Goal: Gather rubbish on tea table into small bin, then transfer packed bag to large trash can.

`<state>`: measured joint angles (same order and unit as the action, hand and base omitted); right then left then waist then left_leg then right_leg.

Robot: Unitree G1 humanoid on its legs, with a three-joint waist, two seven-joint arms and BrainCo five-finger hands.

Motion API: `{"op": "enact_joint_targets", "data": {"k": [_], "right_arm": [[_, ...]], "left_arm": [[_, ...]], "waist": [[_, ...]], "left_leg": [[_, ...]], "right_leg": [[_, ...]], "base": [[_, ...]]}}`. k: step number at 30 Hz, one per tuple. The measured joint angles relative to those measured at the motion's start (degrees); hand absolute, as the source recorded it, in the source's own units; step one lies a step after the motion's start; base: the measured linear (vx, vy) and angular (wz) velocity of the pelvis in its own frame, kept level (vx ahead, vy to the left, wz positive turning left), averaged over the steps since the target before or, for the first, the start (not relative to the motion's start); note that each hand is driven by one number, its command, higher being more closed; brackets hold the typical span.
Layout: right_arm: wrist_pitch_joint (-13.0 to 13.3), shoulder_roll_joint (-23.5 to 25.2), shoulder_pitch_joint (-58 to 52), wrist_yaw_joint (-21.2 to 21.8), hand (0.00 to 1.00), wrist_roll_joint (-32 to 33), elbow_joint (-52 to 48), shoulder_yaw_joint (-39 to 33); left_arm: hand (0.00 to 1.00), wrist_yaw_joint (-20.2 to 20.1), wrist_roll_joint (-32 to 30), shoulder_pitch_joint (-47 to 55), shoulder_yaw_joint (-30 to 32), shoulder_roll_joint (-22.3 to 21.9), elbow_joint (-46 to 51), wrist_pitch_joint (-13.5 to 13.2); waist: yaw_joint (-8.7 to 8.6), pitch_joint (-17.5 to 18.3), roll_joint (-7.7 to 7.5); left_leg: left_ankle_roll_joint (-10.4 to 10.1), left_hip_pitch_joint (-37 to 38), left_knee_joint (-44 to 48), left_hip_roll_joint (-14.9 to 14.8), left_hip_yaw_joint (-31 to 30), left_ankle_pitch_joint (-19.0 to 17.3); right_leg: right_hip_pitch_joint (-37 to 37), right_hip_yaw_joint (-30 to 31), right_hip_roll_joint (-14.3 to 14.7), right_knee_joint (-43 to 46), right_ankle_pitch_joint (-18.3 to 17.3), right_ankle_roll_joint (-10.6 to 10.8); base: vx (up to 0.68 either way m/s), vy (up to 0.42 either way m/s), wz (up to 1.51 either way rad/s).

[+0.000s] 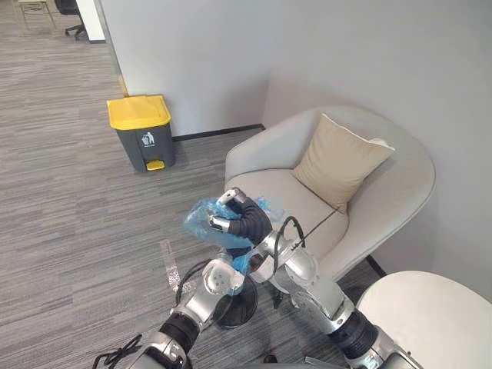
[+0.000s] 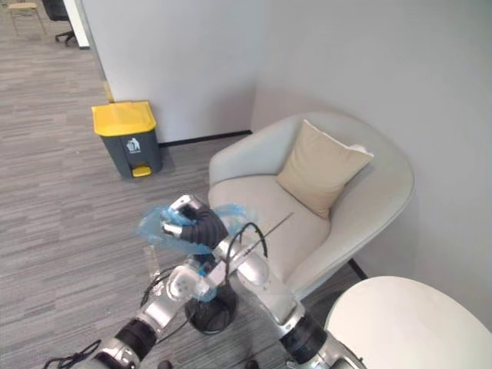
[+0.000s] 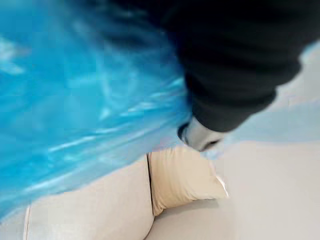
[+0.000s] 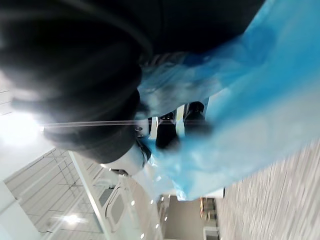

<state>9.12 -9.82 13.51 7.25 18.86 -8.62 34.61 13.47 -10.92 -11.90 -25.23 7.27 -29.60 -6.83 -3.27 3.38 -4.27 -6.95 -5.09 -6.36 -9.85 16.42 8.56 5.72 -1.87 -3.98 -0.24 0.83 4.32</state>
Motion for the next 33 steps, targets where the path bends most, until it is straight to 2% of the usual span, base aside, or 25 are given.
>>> {"op": "enact_joint_targets", "data": {"k": [5, 8, 13, 16, 23, 27, 31, 32, 33], "right_arm": [[0.16, -2.28, -1.52, -0.98, 0.00, -9.37, 1.05, -0.83], [1.63, -4.68, -2.81, -2.39, 0.00, -16.72, 1.23, -2.80], [3.20, -12.41, -3.65, -6.59, 0.00, -29.06, 3.38, -7.55], [3.90, -15.26, -4.72, -8.37, 0.00, -34.15, 3.36, -9.23], [3.90, -14.32, -12.01, -10.72, 0.00, -36.86, 3.35, -16.86], [3.80, -8.36, -16.50, -11.96, 0.00, -36.75, 3.83, -22.05], [3.20, -1.21, -18.88, -12.23, 0.00, -36.10, 12.85, -25.78], [3.09, -0.70, -19.08, -12.13, 0.00, -35.72, 14.14, -25.99], [2.62, 0.94, -19.61, -11.74, 0.00, -33.91, 18.27, -26.93]], "left_arm": [[1.00, -0.20, 0.93, 2.45, 1.62, 0.00, 4.82, -0.03], [1.00, -0.21, 0.94, 2.88, 1.88, 0.59, 6.62, -0.15], [1.00, -0.19, 0.95, 6.07, 4.75, 1.26, 8.31, -0.29], [1.00, -0.19, 1.02, 7.81, 6.66, 1.55, 8.80, -0.31], [1.00, -0.19, 2.17, 12.13, 12.86, 1.49, 8.80, -0.36], [1.00, -0.20, 2.27, 14.84, 16.18, 1.38, 8.40, -0.36], [1.00, -0.29, 3.60, 16.58, 19.87, 0.80, 4.63, -0.29], [1.00, -0.32, 3.81, 16.75, 20.16, 0.84, 4.00, -0.28], [1.00, -0.69, 4.25, 17.44, 21.56, 0.76, 2.24, -0.22]], "waist": [[0.07, -0.31, 0.31], [0.16, -0.33, 0.28], [0.21, -0.54, 0.28], [0.30, -0.95, 0.42], [0.45, -2.45, 0.76], [0.43, -2.64, 1.04], [0.39, -3.11, 1.58], [0.39, -3.16, 1.65], [0.41, -3.27, 1.84]], "left_leg": [[-0.42, -0.14, 0.00, 0.00, -0.22, -0.32], [-0.22, -0.35, 0.00, 0.02, -0.64, -0.17], [-0.07, -0.22, 0.01, 0.34, -1.29, -0.09], [-0.07, -0.22, 0.00, 0.32, -1.26, -0.10], [-0.12, -0.14, 0.01, 0.36, -1.35, -0.21], [-0.20, -0.12, 0.01, 0.36, -1.36, -0.31], [-0.39, 0.10, 0.02, 0.68, -1.91, -0.72], [-0.32, 0.11, 0.02, 0.72, -1.92, -0.88], [-0.43, 0.13, 0.02, 0.87, -1.99, -1.10]], "right_leg": [[0.00, -0.23, -0.12, 0.00, -0.25, 0.37], [-0.04, -0.51, -0.12, -0.02, -0.32, 0.38], [-0.79, -0.99, -0.21, -0.46, -0.23, 0.25], [-0.91, -0.96, -0.20, -0.78, -0.21, 0.23], [-1.24, -1.13, -0.20, -1.07, -0.22, 0.23], [-1.32, -1.18, -0.23, -1.14, -0.23, 0.22], [-1.87, -2.15, -0.46, -1.12, -0.66, 0.39], [-1.88, -2.18, -0.48, -1.12, -0.67, 0.40], [-1.97, -2.27, -0.62, -1.13, -0.73, 0.47]], "base": [[0.00, -0.001, 0.02], [0.00, -0.001, 0.06], [0.02, -0.004, 0.06], [0.00, 0.000, 0.00], [0.00, 0.000, 0.00], [0.00, 0.000, 0.00], [0.00, -0.001, 0.06], [0.00, 0.008, 0.06], [0.01, 0.011, 0.07]]}}
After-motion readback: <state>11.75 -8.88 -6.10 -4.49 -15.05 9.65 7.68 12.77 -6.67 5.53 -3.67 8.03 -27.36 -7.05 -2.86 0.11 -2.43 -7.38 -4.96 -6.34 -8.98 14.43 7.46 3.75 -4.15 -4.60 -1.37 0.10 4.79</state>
